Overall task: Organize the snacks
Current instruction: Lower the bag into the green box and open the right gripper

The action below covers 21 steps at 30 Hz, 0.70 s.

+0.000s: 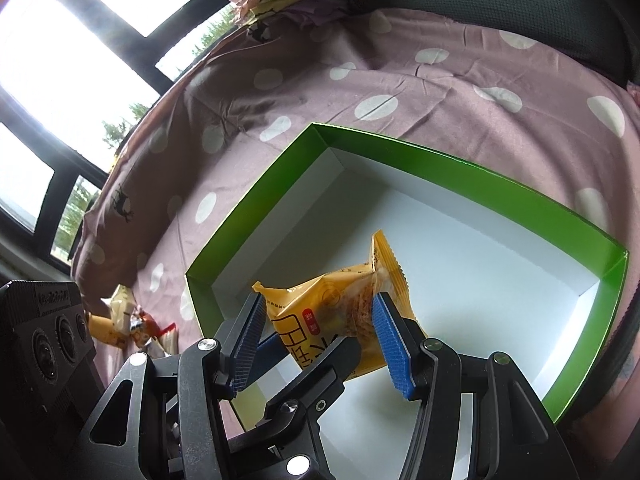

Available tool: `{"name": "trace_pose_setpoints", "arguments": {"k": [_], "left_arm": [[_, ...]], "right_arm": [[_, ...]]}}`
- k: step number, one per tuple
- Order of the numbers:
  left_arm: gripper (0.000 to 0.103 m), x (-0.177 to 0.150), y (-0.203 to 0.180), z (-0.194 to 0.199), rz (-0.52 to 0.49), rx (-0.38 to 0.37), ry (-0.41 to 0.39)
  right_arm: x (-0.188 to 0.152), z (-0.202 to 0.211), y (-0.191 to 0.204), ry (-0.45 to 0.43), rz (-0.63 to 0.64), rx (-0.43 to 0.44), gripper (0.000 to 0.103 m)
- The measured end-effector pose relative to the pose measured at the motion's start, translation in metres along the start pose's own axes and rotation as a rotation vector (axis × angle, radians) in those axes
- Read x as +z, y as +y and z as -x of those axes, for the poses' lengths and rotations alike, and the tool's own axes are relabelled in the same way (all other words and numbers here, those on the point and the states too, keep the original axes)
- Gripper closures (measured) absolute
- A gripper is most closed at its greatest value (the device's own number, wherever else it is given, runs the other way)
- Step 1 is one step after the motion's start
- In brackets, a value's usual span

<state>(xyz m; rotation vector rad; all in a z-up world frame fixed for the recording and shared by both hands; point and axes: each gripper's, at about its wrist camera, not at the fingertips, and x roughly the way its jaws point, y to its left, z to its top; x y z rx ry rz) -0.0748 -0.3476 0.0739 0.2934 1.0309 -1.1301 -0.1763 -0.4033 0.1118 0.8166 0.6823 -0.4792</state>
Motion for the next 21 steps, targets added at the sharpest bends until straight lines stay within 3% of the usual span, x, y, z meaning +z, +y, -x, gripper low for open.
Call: {"name": "trace_pose_setpoints", "arguments": {"k": [17,21], "left_arm": [[0.058,-0.0005,0.002,-0.0006,0.016,0.009,0.0],[0.047,-0.0018,0.0064,0.0069,0.037,0.016,-0.026]], "right_arm": [[0.0008,-0.0016,-0.0042,0.004,-0.017,0.003,0.044],[0.0007,0.0014,-0.0025,-0.011,-0.019,-0.001,0.044]]}}
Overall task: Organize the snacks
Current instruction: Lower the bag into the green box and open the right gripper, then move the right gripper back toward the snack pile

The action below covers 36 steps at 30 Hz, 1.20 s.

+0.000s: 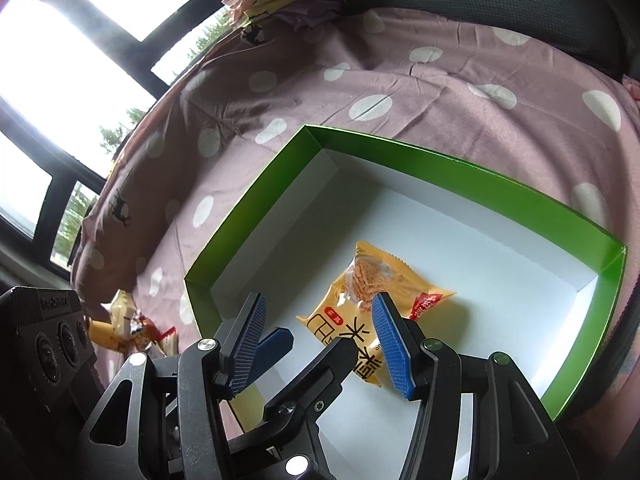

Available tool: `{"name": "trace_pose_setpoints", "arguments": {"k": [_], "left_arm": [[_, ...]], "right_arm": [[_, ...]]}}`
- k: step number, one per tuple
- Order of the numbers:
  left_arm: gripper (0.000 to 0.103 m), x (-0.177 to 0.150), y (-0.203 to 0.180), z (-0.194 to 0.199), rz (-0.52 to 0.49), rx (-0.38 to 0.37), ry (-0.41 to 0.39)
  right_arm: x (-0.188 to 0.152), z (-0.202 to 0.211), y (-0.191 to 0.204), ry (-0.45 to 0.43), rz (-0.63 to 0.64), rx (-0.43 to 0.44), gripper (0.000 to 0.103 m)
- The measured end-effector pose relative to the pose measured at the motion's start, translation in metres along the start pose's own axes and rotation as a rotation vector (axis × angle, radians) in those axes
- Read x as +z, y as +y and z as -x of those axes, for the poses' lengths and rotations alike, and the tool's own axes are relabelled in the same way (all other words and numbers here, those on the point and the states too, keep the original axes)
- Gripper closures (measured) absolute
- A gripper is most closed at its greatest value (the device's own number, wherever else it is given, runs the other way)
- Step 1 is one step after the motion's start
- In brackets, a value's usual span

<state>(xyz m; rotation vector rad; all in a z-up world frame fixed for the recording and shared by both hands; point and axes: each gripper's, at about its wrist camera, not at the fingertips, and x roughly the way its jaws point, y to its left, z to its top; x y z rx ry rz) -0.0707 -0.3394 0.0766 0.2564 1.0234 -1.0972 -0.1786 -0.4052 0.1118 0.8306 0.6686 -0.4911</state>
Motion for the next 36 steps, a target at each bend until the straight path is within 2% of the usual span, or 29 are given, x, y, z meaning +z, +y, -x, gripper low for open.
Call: {"name": "trace_pose_setpoints", "arguments": {"k": [3,8,13,16,18,23,28,30,33,34,36], "left_arm": [[0.036,-0.003,0.004,0.013,0.008,0.006,-0.036],[0.026,-0.013,0.017,0.048,0.03,0.044,-0.122],[0.017,-0.033,0.046,0.091,0.108,0.103,-0.217],[0.008,-0.051,0.07,0.121,0.18,0.158,-0.276],[0.006,-0.067,0.088,0.143,0.231,0.193,-0.316],[0.001,-0.112,0.143,0.195,0.431,0.324,-0.416],[0.001,-0.164,0.188,0.244,0.681,0.455,-0.5],[0.001,-0.187,0.201,0.259,0.754,0.537,-0.513],[0.001,-0.22,0.222,0.272,0.863,0.65,-0.502],[0.001,-0.231,0.231,0.274,0.901,0.665,-0.494],[0.001,-0.253,0.254,0.279,0.993,0.649,-0.488]], "right_arm": [[0.0,0.006,0.003,-0.032,0.006,0.011,0.044],[-0.003,0.016,0.017,-0.069,0.044,0.045,0.042],[-0.009,0.023,0.041,-0.093,0.096,0.102,0.031],[-0.015,0.026,0.059,-0.102,0.138,0.127,0.028],[-0.02,0.026,0.071,-0.098,0.164,0.147,0.018],[-0.037,0.018,0.109,-0.079,0.26,0.182,0.016],[-0.063,-0.001,0.152,0.001,0.387,0.201,0.013],[-0.078,-0.005,0.17,0.026,0.444,0.21,0.012],[-0.1,-0.015,0.195,0.087,0.52,0.272,0.012],[-0.108,-0.019,0.204,0.118,0.54,0.294,0.012],[-0.123,-0.029,0.22,0.182,0.574,0.332,0.012]]}}
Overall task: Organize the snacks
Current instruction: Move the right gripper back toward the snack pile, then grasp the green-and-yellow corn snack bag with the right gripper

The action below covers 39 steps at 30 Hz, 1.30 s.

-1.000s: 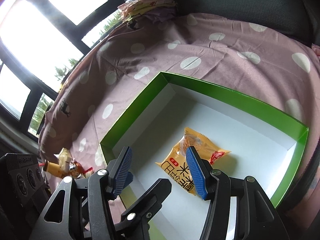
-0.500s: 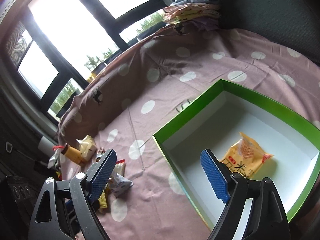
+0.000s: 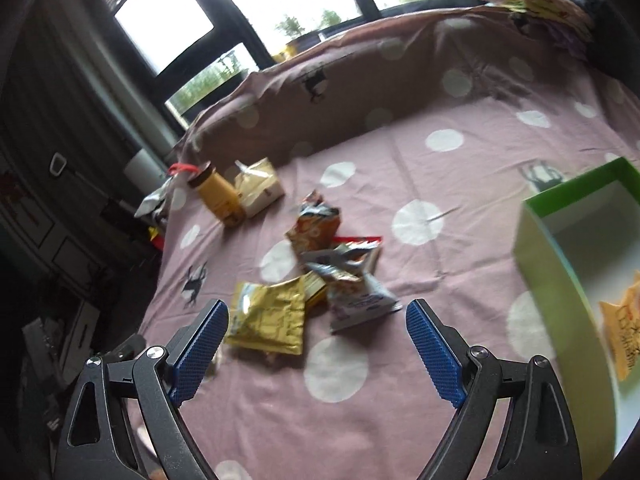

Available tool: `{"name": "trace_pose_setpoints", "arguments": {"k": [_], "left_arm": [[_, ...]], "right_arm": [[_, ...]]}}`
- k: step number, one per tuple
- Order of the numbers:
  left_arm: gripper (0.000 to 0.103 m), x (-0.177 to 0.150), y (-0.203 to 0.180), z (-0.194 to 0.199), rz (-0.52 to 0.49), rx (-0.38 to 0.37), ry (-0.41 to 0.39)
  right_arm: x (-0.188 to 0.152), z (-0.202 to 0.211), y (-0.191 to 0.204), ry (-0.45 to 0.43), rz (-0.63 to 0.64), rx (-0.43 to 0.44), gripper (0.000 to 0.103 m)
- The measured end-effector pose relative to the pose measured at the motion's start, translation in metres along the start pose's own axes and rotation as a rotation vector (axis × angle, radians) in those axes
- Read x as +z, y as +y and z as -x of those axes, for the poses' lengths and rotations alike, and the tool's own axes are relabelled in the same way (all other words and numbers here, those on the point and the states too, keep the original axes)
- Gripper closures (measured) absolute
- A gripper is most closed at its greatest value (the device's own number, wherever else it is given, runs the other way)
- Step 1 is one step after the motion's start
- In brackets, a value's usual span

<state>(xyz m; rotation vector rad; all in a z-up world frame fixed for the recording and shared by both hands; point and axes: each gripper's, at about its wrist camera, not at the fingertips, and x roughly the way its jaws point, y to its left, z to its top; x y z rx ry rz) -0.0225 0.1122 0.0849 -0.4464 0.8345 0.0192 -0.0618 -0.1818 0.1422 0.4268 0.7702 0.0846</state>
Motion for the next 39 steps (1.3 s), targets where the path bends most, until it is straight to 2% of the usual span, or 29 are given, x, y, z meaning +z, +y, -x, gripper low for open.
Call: {"name": "trace_pose_setpoints", "arguments": {"k": [2,4,7,10,16,19,23,28,32,34,37,39], "left_arm": [[0.001,0.005,0.025,-0.006,0.089,0.0,0.015],[0.001,0.008,0.046,-0.008,0.164,-0.05,0.003],[0.002,0.009,0.06,-0.019,0.234,-0.108,0.053],[0.005,0.01,0.058,-0.029,0.223,-0.076,0.083],[0.021,0.01,0.054,-0.049,0.151,-0.06,0.134],[0.03,0.01,0.054,-0.057,0.141,-0.057,0.157],[0.042,0.013,0.052,-0.065,0.137,-0.069,0.178],[0.049,0.014,0.048,-0.068,0.097,-0.059,0.186],[0.053,0.014,0.045,-0.07,0.056,-0.05,0.192],[0.054,0.013,0.044,-0.072,0.042,-0.046,0.198],[0.06,0.012,0.042,-0.073,0.027,-0.046,0.2],[0.073,0.011,0.04,-0.075,0.025,-0.075,0.214]], "right_arm": [[-0.005,-0.019,0.018,0.063,0.032,0.04,0.012],[-0.011,-0.039,0.037,0.124,0.067,0.074,0.012],[-0.018,-0.07,0.063,0.22,0.096,0.122,0.012],[-0.021,-0.1,0.086,0.319,0.106,0.161,0.012],[-0.021,-0.155,0.127,0.467,0.111,0.235,0.015],[-0.023,-0.183,0.143,0.543,0.123,0.196,0.02],[-0.028,-0.207,0.155,0.575,0.181,0.102,0.022],[-0.037,-0.232,0.153,0.654,0.154,0.109,0.026],[-0.041,-0.236,0.16,0.647,0.211,0.096,0.027],[-0.042,-0.238,0.165,0.644,0.246,0.08,0.035],[-0.044,-0.241,0.169,0.64,0.276,0.068,0.04],[-0.045,-0.241,0.172,0.632,0.292,0.07,0.044]]}}
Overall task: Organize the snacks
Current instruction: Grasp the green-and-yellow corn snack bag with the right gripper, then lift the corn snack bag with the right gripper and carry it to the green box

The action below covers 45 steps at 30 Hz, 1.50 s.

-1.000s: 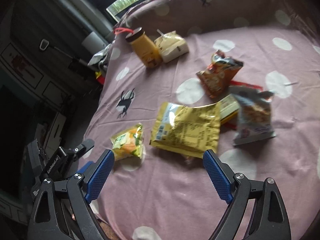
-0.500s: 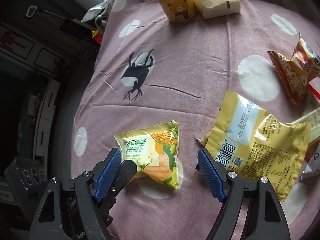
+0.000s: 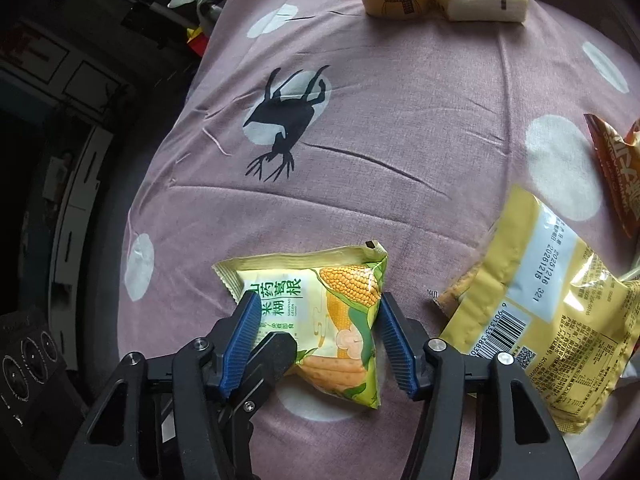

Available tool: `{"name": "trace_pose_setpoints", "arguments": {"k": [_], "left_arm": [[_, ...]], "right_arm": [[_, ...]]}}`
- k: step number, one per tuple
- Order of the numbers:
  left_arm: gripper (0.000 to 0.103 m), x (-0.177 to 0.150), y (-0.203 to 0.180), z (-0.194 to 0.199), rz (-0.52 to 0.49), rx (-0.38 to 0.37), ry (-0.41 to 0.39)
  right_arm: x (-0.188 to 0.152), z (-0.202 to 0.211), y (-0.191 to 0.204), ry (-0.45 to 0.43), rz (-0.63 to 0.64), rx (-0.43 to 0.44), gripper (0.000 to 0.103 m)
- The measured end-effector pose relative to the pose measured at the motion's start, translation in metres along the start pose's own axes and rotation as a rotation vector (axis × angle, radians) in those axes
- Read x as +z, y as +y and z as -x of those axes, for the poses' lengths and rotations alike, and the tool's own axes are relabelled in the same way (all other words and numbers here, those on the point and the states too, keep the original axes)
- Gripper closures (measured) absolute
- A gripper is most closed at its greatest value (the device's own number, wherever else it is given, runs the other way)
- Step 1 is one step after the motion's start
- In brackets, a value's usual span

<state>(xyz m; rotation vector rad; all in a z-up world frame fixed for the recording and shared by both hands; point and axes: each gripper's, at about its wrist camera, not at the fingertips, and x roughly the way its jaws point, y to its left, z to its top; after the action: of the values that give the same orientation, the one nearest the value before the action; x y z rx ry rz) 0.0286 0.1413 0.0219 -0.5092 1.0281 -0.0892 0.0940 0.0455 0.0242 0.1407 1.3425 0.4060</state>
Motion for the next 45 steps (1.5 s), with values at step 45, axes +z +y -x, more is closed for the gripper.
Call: {"name": "trace_pose_setpoints", "arguments": {"k": [45], "left_arm": [[0.076,-0.077,-0.121,0.091,-0.362,-0.133,-0.259]], "right_arm": [[-0.11,0.163,-0.029,-0.504,-0.006,0.008,0.06]]}}
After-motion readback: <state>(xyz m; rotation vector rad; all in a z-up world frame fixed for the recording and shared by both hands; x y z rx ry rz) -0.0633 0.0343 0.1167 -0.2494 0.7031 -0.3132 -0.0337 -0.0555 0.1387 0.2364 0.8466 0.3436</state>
